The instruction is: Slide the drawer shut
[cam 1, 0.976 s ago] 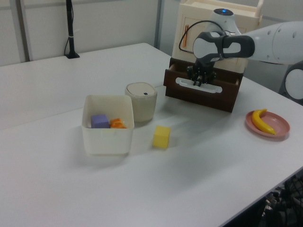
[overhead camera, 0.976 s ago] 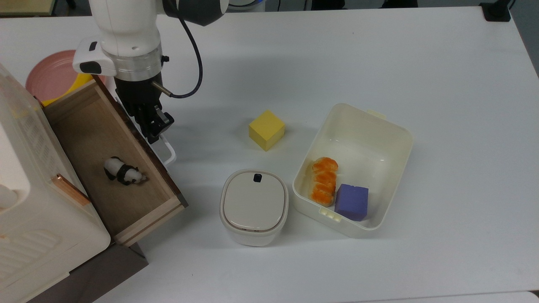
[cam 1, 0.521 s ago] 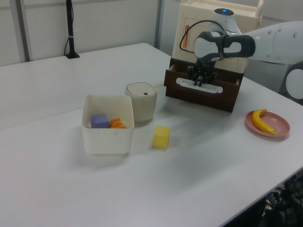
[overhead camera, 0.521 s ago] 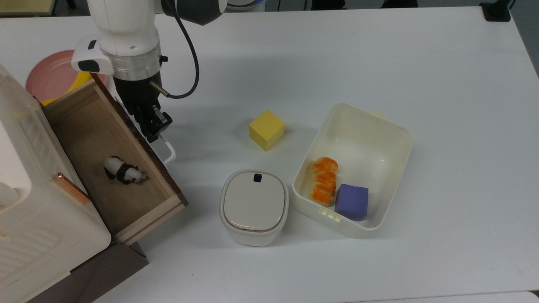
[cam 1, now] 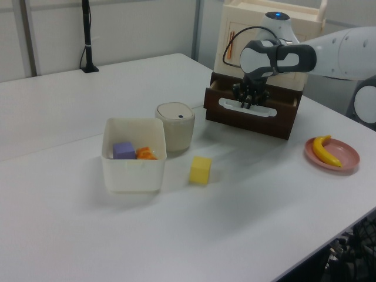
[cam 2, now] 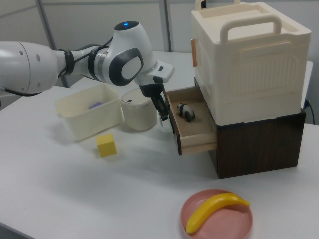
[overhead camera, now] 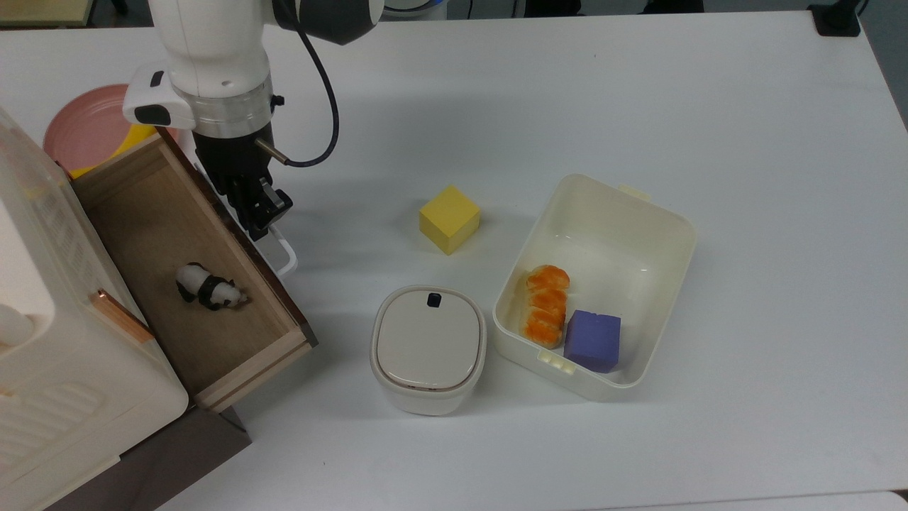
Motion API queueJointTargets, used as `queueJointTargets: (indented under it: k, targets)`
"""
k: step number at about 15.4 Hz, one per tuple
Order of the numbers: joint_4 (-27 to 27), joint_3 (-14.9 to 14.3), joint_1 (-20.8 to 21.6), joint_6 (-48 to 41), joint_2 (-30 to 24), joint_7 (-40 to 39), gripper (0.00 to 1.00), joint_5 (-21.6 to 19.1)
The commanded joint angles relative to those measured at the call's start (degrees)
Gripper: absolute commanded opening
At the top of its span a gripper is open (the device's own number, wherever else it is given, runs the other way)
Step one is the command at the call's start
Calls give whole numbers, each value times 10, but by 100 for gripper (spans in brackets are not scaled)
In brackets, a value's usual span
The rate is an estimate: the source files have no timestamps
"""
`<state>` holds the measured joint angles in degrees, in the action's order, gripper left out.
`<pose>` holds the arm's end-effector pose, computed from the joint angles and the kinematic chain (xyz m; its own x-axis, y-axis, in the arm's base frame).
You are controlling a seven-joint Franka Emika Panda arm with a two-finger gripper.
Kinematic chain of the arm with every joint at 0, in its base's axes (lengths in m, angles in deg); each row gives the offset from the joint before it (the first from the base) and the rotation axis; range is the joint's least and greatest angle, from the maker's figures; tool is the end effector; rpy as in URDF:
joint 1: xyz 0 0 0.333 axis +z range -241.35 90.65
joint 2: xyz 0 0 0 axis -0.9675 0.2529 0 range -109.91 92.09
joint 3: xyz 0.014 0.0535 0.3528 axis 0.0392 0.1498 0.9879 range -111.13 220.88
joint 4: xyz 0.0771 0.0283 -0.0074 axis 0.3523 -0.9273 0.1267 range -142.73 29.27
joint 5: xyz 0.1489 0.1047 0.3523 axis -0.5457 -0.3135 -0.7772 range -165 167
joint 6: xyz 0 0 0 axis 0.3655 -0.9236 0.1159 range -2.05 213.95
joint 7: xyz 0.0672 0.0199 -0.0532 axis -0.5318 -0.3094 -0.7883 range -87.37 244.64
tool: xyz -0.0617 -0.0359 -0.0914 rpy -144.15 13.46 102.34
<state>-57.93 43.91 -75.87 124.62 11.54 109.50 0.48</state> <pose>0.6950 -0.1220 0.4850 0.7209 -0.6492 0.2425 -0.6527 -0.7536 -0.0773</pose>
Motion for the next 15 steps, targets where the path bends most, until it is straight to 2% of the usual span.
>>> queueJointTargets:
  k: [1, 10, 15]
  targets:
    - [-21, 2, 4, -34, -27, -64, 21, 7]
    - [-23, 2, 10, -36, -33, -79, 21, 6]
    - [-13, -6, -8, -38, -34, -91, 21, 7]
